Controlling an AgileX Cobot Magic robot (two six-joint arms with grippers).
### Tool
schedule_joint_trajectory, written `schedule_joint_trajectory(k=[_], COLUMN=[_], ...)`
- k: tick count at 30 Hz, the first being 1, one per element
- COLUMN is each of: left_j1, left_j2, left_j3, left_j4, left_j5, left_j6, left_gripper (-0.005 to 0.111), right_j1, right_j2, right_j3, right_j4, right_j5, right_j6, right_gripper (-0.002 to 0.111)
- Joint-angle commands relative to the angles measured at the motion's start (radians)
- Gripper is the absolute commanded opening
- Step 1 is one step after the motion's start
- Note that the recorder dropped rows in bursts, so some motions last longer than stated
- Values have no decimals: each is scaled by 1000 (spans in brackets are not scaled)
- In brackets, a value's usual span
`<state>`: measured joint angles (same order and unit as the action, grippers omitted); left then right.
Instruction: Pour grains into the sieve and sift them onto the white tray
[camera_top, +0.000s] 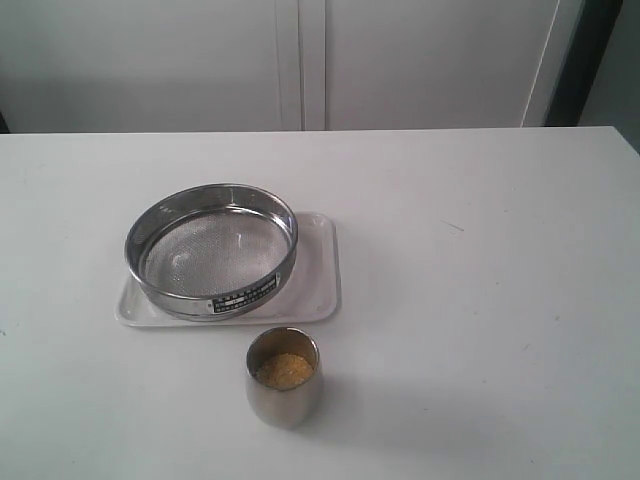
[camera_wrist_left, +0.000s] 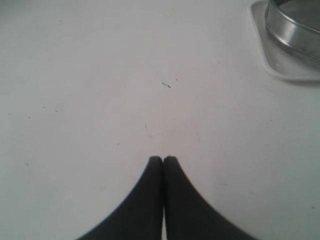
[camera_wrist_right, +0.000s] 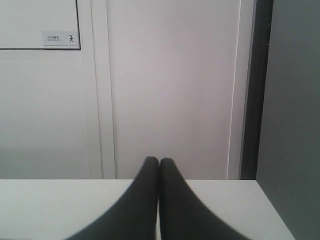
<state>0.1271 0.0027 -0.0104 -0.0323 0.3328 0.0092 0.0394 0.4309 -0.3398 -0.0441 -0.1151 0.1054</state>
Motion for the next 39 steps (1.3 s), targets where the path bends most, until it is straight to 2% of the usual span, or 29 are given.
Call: schedule_joint_trajectory(k=[1,10,25,39], left_j1=[0,0,0,0], left_j2=[-3,-3,-3,-3], left_j3=[10,10,10,10], left_j4=[-4,-4,-4,-4], left_j5=[9,9,9,9], left_j6=[-9,-9,-9,-9], left_gripper=[0,0,0,0], right_j1=[-1,-1,-1,-1], right_j2=[4,92,347,551], right_j3=[-9,70,203,204], right_j4=[-1,-1,-21,-152], right_j5=[-12,-70,-439,-504], right_j6=[6,16,61,153], right_gripper=[0,0,0,0])
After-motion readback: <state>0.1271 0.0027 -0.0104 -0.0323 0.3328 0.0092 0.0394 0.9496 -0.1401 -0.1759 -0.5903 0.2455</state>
